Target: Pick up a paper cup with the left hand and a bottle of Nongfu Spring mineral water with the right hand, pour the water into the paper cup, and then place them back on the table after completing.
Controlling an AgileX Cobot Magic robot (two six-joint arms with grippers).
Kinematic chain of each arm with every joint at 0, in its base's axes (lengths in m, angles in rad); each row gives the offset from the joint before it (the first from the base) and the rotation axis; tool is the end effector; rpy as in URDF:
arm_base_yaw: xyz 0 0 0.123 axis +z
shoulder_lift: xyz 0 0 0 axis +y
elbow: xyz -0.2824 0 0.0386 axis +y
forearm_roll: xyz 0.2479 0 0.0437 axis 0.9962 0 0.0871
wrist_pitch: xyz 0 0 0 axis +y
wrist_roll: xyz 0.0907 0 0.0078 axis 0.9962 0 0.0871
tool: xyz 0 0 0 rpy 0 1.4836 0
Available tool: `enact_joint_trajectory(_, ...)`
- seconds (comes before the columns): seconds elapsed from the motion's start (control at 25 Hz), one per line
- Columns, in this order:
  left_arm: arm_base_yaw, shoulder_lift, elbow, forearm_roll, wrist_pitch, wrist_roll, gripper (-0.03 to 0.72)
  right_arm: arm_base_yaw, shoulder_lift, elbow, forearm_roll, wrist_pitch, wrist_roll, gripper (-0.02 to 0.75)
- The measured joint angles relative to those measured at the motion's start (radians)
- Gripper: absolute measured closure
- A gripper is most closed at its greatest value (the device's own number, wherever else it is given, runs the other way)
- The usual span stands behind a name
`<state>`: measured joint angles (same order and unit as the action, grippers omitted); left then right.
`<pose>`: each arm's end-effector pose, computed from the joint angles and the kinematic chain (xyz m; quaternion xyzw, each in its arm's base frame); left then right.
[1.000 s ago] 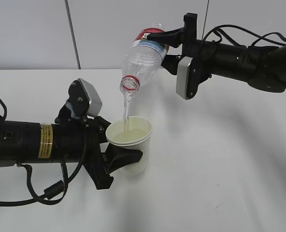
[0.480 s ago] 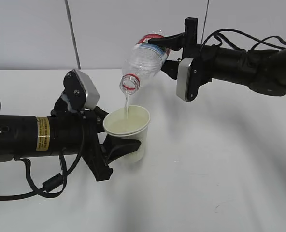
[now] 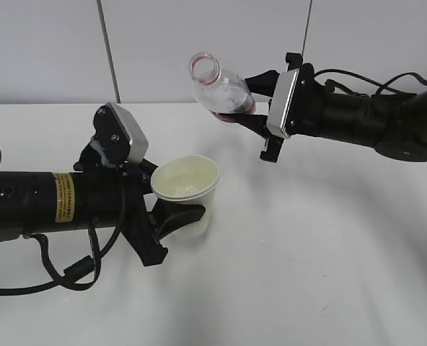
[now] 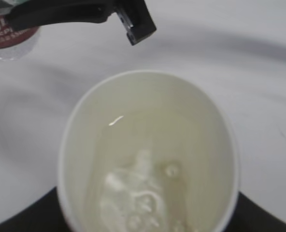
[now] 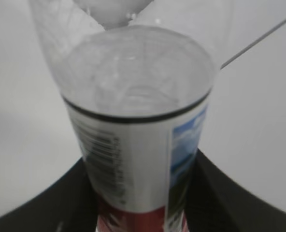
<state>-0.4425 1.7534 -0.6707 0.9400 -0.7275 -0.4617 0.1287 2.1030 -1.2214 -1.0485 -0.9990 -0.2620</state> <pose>0.2602 -0.1773 0.1575 0.4448 0.7133 -0.2671 0.4712 0.4177 0.1209 0.1747 -0.5941 0.4395 0.0107 0.6737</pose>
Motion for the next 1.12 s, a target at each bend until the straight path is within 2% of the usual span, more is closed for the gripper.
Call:
enact_joint_trajectory(0.16, 0.007, 0.0, 0.0, -0.067, 0.004, 0.032, 0.302, 0.0, 0.0, 0.002, 0.006, 0.0, 0.295, 0.392)
enact_joint_trajectory(0.4, 0.077, 0.001, 0.0, -0.088, -0.014, 0.042, 0.302, 0.0, -0.001, 0.004, 0.031, 0.001, 0.614, 0.392)
enact_joint_trajectory(0.6, 0.108, 0.043, 0.0, -0.089, -0.079, 0.044, 0.302, 0.0, 0.001, 0.004, 0.107, 0.003, 0.663, 0.392)
enact_joint_trajectory(0.88, 0.109, 0.097, 0.0, -0.091, -0.089, 0.088, 0.302, -0.008, 0.014, 0.041, 0.125, 0.028, 0.665, 0.393)
enact_joint_trajectory(1.12, 0.109, 0.176, 0.0, -0.176, -0.137, 0.182, 0.302, -0.012, 0.054, 0.047, 0.142, 0.001, 0.667, 0.393)
